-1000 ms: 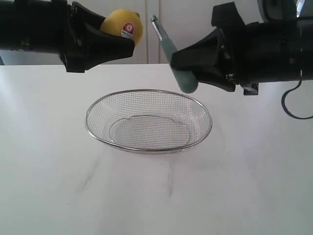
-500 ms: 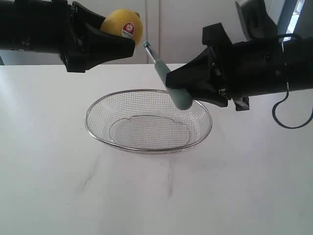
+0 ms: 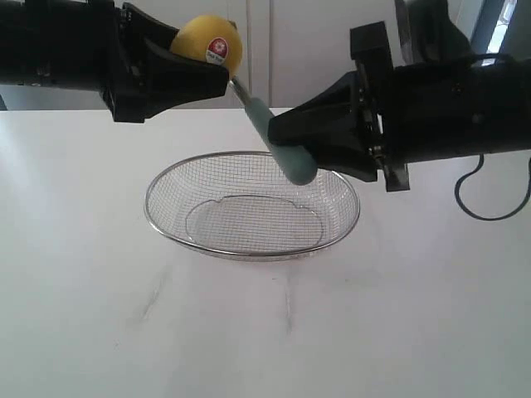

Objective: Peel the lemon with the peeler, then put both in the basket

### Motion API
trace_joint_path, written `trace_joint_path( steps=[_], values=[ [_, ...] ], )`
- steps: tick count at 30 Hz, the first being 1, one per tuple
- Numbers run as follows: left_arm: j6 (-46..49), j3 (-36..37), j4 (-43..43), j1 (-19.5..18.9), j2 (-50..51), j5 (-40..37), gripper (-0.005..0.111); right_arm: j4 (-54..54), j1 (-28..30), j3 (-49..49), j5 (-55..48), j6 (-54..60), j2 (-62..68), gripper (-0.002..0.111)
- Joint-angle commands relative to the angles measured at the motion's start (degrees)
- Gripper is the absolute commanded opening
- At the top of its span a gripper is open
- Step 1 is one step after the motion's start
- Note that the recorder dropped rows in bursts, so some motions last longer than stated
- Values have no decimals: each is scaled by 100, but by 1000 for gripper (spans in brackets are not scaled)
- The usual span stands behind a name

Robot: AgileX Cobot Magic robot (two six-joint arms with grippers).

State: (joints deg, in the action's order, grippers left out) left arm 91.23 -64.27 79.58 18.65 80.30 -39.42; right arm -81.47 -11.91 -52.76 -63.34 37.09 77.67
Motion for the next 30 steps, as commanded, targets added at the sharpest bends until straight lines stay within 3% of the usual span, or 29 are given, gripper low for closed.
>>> trace_joint_path(
  steps=[1, 30],
  values=[
    [-36, -45, 210, -21, -27, -121, 0, -194, 27, 19, -19, 49, -13, 0],
    [-36, -45, 210, -21, -27, -121, 0, -518, 49, 19, 718, 23, -492, 0]
  ],
)
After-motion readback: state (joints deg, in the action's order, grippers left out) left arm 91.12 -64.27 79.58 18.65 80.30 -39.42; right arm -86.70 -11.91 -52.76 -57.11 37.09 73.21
